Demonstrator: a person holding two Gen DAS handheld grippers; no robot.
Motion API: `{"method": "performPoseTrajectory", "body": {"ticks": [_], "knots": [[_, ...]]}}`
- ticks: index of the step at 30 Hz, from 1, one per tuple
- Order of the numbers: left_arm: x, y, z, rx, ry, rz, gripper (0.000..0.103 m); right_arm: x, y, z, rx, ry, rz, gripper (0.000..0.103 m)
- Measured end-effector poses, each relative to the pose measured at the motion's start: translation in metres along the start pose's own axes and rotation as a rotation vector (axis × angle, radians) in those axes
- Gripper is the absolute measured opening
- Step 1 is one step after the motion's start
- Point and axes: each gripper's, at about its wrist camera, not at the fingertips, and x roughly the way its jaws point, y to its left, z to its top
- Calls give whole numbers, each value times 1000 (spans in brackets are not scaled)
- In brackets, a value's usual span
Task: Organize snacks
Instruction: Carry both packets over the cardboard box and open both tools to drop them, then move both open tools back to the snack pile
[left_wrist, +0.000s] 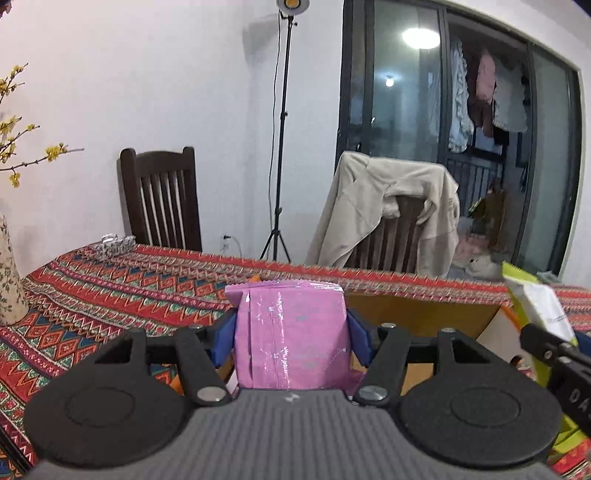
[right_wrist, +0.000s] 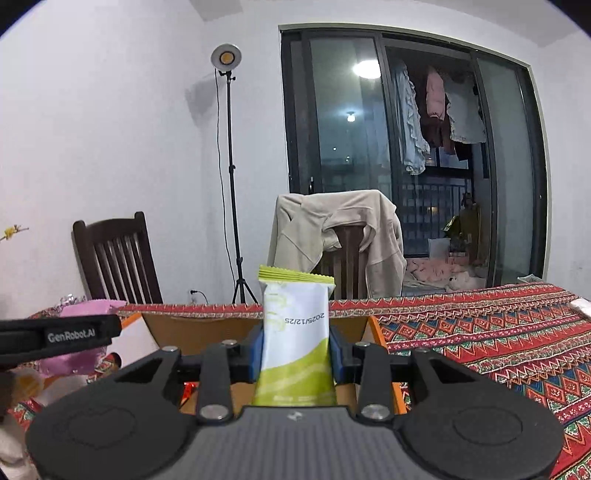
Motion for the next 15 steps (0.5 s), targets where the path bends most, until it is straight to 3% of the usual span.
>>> {"method": "performPoseTrajectory", "body": {"ticks": [6, 7, 8, 9, 10, 11, 15], "knots": [[6, 7, -4, -18, 21, -19, 63, 7, 1, -2, -20, 26, 2, 38], [5, 9, -3, -28, 11, -23, 72, 8, 1, -3, -20, 40, 6, 40], [4, 12, -3, -46, 1, -33, 94, 7, 1, -3, -15, 44, 11, 48], [1, 15, -2, -71, -11, -36, 103, 6, 0, -3, -7, 46, 12, 58], [-2, 18, -1, -91, -34, -35, 103, 6, -2, -2, 4, 44, 8, 85], [-5, 19, 0, -96, -48, -34, 103, 3, -2, -4, 9, 39, 7, 103], [-8, 17, 2, -86, -61, -22, 103, 3, -4, -7, 21, 49, 12, 103]]}}
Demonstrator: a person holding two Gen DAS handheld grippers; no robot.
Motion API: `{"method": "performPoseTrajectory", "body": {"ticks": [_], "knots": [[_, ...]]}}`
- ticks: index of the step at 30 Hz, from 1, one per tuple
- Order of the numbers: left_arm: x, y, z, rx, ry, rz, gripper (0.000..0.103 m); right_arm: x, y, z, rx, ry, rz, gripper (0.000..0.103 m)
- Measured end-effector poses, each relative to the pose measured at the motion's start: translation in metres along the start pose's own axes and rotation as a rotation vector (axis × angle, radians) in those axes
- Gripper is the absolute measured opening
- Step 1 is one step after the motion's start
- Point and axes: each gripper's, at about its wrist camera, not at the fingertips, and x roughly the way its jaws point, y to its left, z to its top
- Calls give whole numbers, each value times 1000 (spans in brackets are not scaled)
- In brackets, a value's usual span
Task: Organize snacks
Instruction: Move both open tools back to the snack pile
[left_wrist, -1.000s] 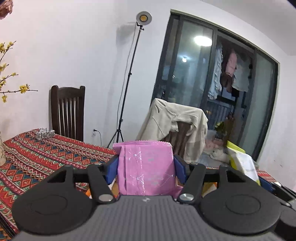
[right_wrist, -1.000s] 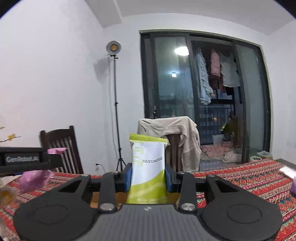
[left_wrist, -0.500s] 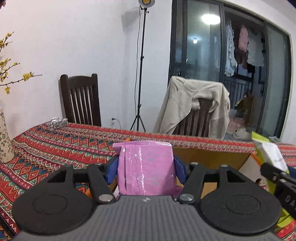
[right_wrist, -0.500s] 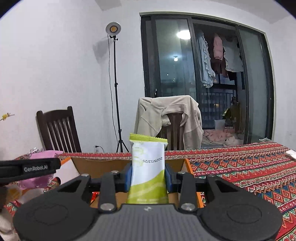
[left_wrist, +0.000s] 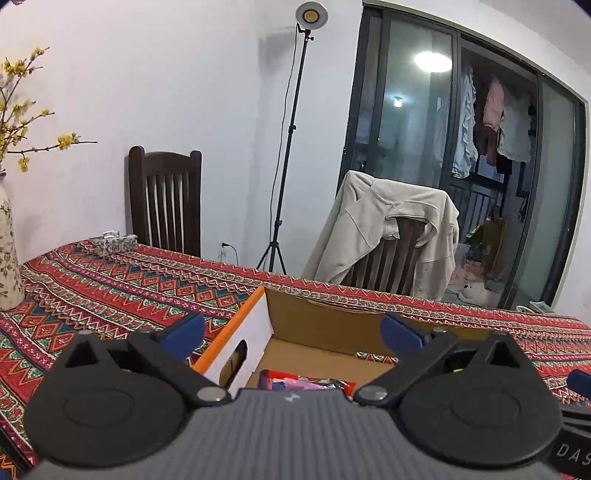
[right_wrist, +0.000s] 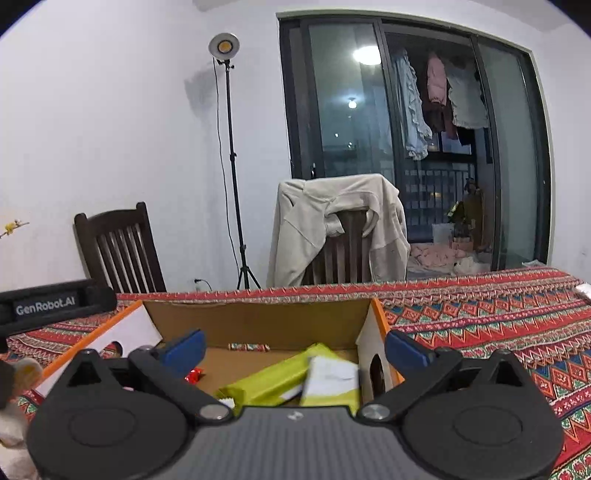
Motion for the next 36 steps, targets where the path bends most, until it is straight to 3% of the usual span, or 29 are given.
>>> {"method": "performPoseTrajectory", "body": {"ticks": [9, 18, 21, 24, 27, 30, 36], "knots": [[1, -3, 0, 19, 24, -6, 103, 2, 0, -2, -8, 16, -21, 103], [-12, -6, 5, 3, -5, -14, 103, -2, 1, 1, -2, 35, -24, 103], [-27, -3, 19, -40, -20, -25, 103, -14, -1, 13, 9, 55, -16, 103], [-45, 5, 37, -76, -42, -45, 103, -35, -1, 26, 2, 19, -21, 103], [-61, 12, 46, -58, -46, -48, 103, -50, 0, 34, 5, 5, -26, 103], [-76, 19, 49, -25, -63, -4, 103, -66, -1, 38, 31, 2, -5, 103], [-100, 41, 37, -41, -38, -8, 103, -91, 3, 34, 25, 34, 69, 103]]}}
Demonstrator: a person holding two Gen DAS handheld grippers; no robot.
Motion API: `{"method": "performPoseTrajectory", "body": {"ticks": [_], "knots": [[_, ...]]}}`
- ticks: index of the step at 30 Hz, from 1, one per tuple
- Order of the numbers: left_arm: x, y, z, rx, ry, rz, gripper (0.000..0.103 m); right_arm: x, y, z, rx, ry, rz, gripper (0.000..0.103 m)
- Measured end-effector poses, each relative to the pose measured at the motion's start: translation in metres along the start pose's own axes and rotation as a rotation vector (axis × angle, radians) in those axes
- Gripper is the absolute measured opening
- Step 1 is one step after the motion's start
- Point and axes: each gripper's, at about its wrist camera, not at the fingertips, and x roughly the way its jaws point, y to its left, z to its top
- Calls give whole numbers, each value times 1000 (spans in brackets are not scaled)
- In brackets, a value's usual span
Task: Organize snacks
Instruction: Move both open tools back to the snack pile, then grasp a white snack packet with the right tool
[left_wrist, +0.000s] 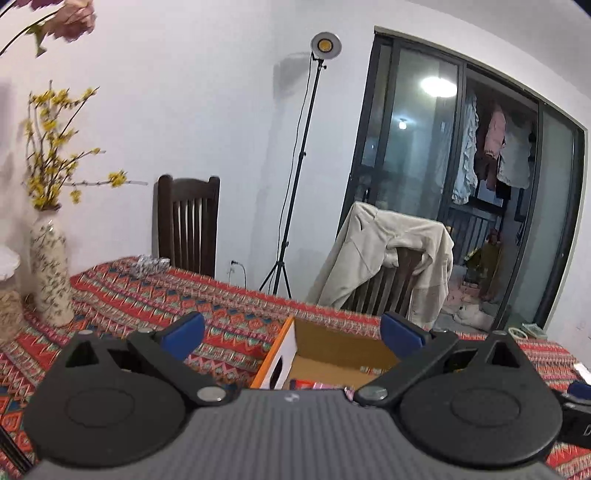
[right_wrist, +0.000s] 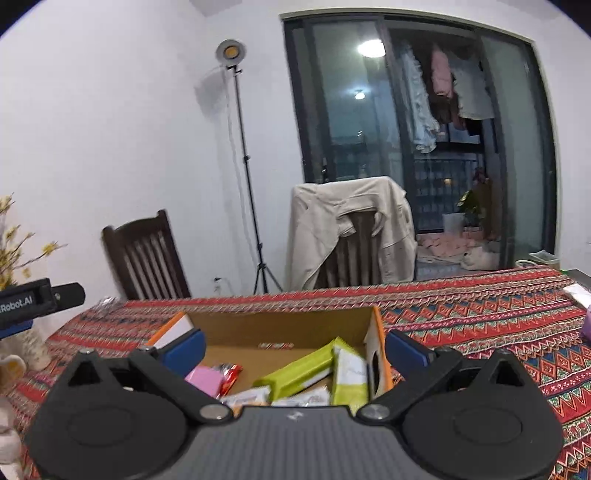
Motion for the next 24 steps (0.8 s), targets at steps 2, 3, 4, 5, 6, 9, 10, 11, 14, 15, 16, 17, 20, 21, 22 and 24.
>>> {"method": "performPoseTrajectory", "body": {"ticks": [2, 3, 4, 5, 6, 9, 10, 11, 14, 15, 16, 17, 20, 21, 22, 24], "knots": [[-6, 5, -7, 18, 12, 3, 103, -8, 1, -5, 1, 10, 14, 103], [-9, 7, -10, 28, 16, 5, 103, -11, 1, -9, 6, 17, 20, 103], [-12, 10, -14, 34, 20, 4, 103, -14, 2, -13, 12, 27, 25, 103], [-16, 13, -17, 39, 26, 1, 103, -16, 2, -17, 23, 44, 31, 103], [-19, 16, -21, 45, 33, -4, 103, -18, 1, -21, 36, 61, 41, 103], [-26, 25, -29, 58, 50, -12, 103, -23, 3, -32, 43, 99, 46, 103], [-28, 28, -32, 63, 56, -17, 103, -25, 4, -37, 36, 110, 31, 103], [-31, 30, -35, 67, 62, -22, 103, -26, 6, -41, 32, 118, 19, 103], [-38, 39, -45, 75, 72, -36, 103, -32, 8, -58, 21, 148, -5, 103], [-39, 42, -48, 78, 77, -40, 103, -32, 9, -63, 13, 158, -15, 103], [-39, 44, -52, 83, 86, -45, 103, -31, 11, -68, 5, 173, -30, 103], [-39, 47, -55, 87, 96, -47, 103, -30, 12, -72, 1, 185, -40, 103], [-39, 52, -64, 110, 120, -40, 103, -28, 14, -82, -3, 210, -43, 103], [-39, 54, -66, 117, 126, -30, 103, -28, 16, -85, -11, 216, -43, 103], [-40, 57, -69, 124, 132, -18, 103, -27, 17, -85, -21, 220, -47, 103], [-42, 62, -73, 122, 137, -9, 103, -24, 21, -88, -42, 238, -58, 100]]}}
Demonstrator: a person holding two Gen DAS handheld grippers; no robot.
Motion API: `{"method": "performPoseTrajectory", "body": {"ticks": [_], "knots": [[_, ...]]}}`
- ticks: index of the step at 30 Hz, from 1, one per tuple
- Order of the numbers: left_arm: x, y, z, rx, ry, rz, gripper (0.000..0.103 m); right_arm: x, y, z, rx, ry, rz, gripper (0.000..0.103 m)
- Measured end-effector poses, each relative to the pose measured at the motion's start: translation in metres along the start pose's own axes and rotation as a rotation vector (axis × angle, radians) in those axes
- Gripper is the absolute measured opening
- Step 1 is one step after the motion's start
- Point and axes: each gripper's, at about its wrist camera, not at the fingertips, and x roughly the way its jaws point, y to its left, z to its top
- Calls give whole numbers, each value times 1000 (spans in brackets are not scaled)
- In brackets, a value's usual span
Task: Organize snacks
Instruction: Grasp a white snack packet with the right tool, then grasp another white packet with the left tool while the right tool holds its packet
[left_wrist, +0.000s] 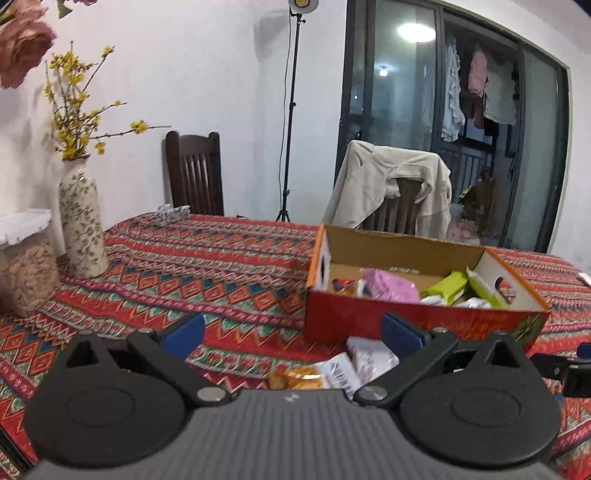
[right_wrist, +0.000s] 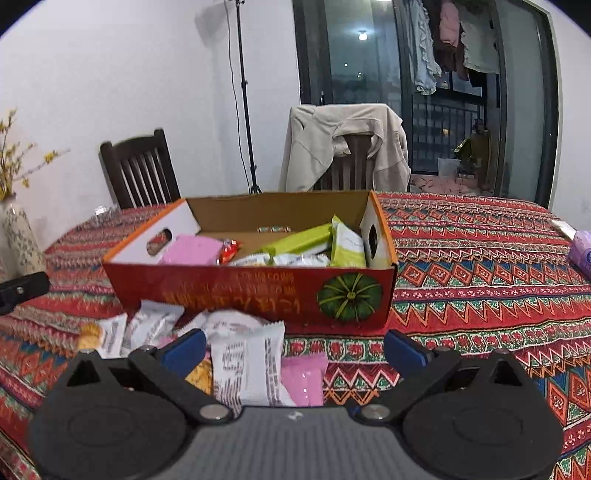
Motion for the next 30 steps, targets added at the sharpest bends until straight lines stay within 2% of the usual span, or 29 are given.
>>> {"method": "performPoseTrajectory", "body": {"ticks": [3, 9, 16, 18, 20, 21, 26, 30], "knots": [[3, 8, -11, -11, 5, -13, 103, 5, 7, 0, -42, 6, 2, 98], [14, 13, -23, -23, 18, 11, 103, 25, 22, -1, -160, 41, 12, 95], [18, 13, -25, -22, 36, 8, 103, 40, 27, -7, -180, 38, 38, 93], [20, 12, -26, -18, 46, 9, 103, 39, 25, -8, -175, 28, 48, 85], [20, 11, -27, -11, 48, 11, 103, 38, 25, -11, -186, 26, 32, 60], [19, 9, -28, -7, 45, 13, 103, 38, 26, -13, -195, 31, 29, 56], [18, 8, -29, -1, 38, 3, 103, 40, 36, -29, -270, 12, -4, 45], [22, 7, -30, 4, 58, 10, 103, 30, 31, -27, -227, -31, 40, 44]]}}
